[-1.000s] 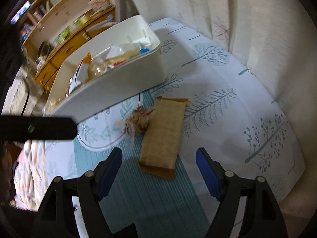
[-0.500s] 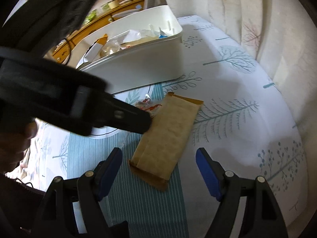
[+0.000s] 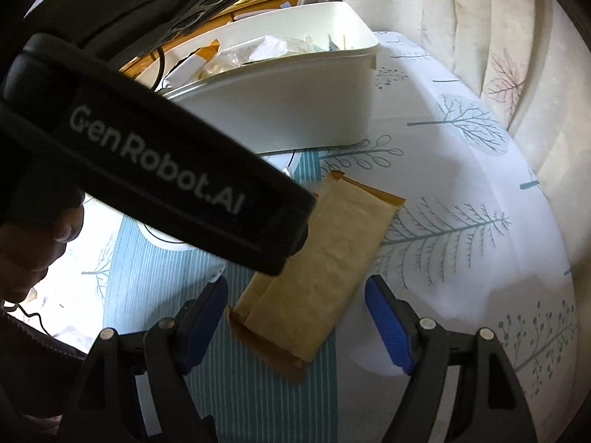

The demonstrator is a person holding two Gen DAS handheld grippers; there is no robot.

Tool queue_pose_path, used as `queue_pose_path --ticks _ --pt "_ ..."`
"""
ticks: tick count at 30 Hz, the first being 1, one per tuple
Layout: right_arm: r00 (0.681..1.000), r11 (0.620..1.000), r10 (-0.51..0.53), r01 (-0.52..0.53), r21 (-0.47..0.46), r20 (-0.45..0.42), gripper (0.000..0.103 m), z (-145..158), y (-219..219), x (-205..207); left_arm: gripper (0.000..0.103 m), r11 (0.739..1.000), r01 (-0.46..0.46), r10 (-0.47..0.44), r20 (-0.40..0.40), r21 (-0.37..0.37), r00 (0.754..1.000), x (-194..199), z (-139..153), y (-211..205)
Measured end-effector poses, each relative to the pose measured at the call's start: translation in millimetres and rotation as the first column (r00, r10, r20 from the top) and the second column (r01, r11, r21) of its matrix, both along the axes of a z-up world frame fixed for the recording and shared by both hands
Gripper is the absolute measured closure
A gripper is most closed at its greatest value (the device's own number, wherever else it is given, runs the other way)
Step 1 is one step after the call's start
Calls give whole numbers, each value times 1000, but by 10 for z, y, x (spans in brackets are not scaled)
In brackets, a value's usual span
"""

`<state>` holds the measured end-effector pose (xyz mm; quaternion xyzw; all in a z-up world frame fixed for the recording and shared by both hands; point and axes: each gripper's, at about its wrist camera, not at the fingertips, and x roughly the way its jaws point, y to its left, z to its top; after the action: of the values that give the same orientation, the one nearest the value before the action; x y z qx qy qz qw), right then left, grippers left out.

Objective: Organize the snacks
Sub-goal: 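Grasp clear nut bag with left tool while right tool grasps brown paper packet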

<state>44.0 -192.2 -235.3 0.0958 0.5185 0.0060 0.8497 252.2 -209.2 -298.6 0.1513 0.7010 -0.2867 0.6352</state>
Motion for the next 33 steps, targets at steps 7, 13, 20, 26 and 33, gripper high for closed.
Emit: queue_pose_path --ticks 7,13,20,26,33 --pt "1000 1000 -8 8 -23 13 25 -37 -4 49 38 998 6 -6 2 -63 1000 34 39 -27" --pt "999 999 -8 9 -37 31 25 -46 4 48 45 998 19 -18 12 -54 1000 17 23 -60" --pt "1000 998 -3 4 -56 24 25 -48 15 42 46 999 34 -34 -1 -16 999 30 62 75" --pt "1000 997 5 -4 -77 15 25 -62 60 103 46 1000 19 -19 2 6 1000 20 144 288" --pt "1000 992 12 -13 -126 -6 24 -93 194 167 46 1000 -25 26 -13 9 1000 -37 302 550"
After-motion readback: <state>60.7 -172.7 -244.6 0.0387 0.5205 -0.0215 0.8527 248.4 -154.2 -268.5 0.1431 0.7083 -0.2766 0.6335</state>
